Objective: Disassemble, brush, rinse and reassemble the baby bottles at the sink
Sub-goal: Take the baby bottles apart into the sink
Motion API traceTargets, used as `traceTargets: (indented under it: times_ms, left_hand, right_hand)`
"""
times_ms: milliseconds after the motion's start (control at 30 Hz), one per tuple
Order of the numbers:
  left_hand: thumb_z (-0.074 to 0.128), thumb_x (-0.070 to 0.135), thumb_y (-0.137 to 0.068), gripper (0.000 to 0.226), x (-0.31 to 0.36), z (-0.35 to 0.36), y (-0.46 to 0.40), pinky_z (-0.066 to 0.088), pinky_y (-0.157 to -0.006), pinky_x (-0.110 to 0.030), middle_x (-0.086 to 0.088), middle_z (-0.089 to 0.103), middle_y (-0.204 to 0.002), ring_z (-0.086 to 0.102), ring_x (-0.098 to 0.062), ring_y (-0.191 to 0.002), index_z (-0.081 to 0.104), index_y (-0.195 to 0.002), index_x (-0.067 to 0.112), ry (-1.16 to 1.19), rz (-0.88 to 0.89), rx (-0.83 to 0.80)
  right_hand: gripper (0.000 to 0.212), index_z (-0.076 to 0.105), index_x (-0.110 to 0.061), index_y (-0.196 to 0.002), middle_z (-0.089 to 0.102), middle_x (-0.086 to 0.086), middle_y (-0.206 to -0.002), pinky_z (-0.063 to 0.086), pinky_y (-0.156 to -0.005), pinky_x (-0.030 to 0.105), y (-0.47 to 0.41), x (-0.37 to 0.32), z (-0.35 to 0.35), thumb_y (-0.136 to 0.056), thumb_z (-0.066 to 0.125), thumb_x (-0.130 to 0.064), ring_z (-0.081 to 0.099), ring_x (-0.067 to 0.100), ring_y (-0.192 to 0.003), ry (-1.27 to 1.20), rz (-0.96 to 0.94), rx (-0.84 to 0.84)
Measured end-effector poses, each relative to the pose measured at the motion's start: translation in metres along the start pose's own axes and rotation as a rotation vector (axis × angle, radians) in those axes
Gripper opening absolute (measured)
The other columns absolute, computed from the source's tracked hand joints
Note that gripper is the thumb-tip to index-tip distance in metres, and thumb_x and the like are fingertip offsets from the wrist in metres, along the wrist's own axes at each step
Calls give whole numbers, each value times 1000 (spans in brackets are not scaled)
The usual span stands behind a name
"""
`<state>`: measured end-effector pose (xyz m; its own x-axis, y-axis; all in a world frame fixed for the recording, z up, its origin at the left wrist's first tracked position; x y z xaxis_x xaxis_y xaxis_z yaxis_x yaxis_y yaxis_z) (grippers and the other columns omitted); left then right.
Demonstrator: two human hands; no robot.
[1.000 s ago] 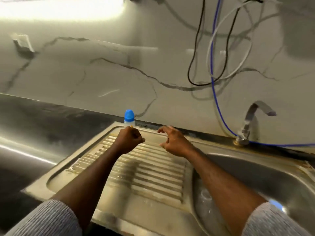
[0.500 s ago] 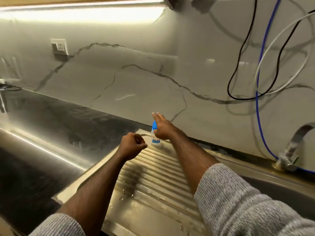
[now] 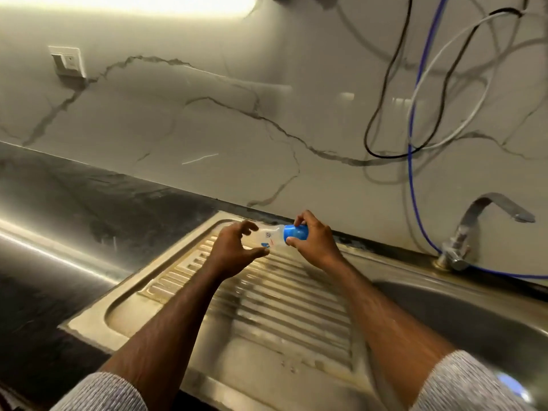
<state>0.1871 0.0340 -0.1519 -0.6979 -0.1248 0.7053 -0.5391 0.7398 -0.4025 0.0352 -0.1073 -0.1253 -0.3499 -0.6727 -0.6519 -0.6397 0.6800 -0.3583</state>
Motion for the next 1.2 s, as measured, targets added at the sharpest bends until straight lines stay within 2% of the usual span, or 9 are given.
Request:
traceTargets:
  times_ms: [200, 367, 500, 567, 700, 800, 967, 1133, 1200]
  left_hand:
    - [83, 62, -67, 72, 107, 107, 22, 49, -97, -34, 5, 66, -125, 58, -12, -115, 63, -127, 28, 60, 203, -217]
    - [86, 53, -71, 66, 195, 214, 56, 54, -95, -34, 7, 70, -117, 65, -7, -104, 66, -127, 24, 131, 340, -471]
    - [84, 54, -72, 65, 243, 280, 86, 53, -97, -27, 13, 70, -119, 65, 2, -107, 64, -130, 30, 228, 382, -594]
    - [83, 50, -75, 65, 259, 305, 100, 52, -98, -25, 13, 68, -122, 63, 1, -110, 61, -133, 31, 256, 384, -634]
    - [78, 40, -84, 58, 269, 348, 124, 55, -89, -25, 10, 62, -129, 63, 0, -101, 55, -137, 32, 209, 400, -761]
    - [76, 42, -85, 61, 267, 356, 123, 54, -98, -32, 10, 59, -133, 60, -4, -113, 50, -140, 36, 183, 404, -775]
    - [75, 34, -88, 59, 255, 358, 119, 60, -89, -38, 4, 63, -129, 69, -14, -105, 50, -142, 33, 203, 363, -843]
    - [71, 21, -94, 60, 249, 359, 122, 50, -90, -11, 8, 60, -135, 61, 7, -112, 46, -148, 22, 311, 310, -917]
    - [73, 28, -91, 67, 235, 358, 119, 49, -92, -13, 5, 56, -141, 61, 1, -115, 43, -150, 19, 285, 238, -904]
  right_hand:
    - [33, 64, -31, -111, 64, -7, -113, 63, -75, 42, 86, 75, -95, -84, 78, -18, 69, 18, -92, -177, 37, 21]
    - [26, 68, -17, -106, 64, 8, -113, 62, -66, 35, 153, 140, -175, -87, 73, 0, 68, 22, -96, -346, 124, 73]
    - [21, 70, -25, -99, 71, -6, -103, 57, -73, 21, 192, 184, -227, -81, 80, -24, 68, 8, -92, -251, 183, 144]
    - [21, 70, -24, -98, 73, -3, -99, 59, -73, 26, 210, 213, -240, -80, 81, -24, 71, 10, -88, -289, 229, 178]
    - [20, 67, -11, -104, 70, 13, -97, 63, -63, 41, 238, 255, -237, -86, 76, -12, 73, 34, -80, -400, 390, 84]
    - [24, 65, -9, -107, 69, 12, -102, 62, -66, 35, 237, 258, -236, -86, 75, -8, 74, 29, -84, -460, 396, 15]
    - [32, 62, -6, -113, 65, 18, -111, 61, -70, 35, 232, 257, -221, -85, 77, -7, 74, 30, -90, -490, 391, -69]
    - [38, 65, -14, -107, 68, 8, -120, 56, -89, 32, 232, 247, -235, -77, 80, 4, 66, 21, -113, -375, 229, -60]
    - [41, 64, -10, -108, 69, 6, -120, 55, -93, 29, 239, 253, -252, -74, 81, 8, 64, 17, -116, -365, 237, 17]
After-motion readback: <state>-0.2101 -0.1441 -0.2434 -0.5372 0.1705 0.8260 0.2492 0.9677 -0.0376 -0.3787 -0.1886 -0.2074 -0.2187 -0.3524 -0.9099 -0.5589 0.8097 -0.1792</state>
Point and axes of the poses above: each hand's wrist, its own y-axis away from the middle knuckle, its own z-axis out of the palm, x = y × z, the point moved 10 cm from there along -y, towards the middle knuckle
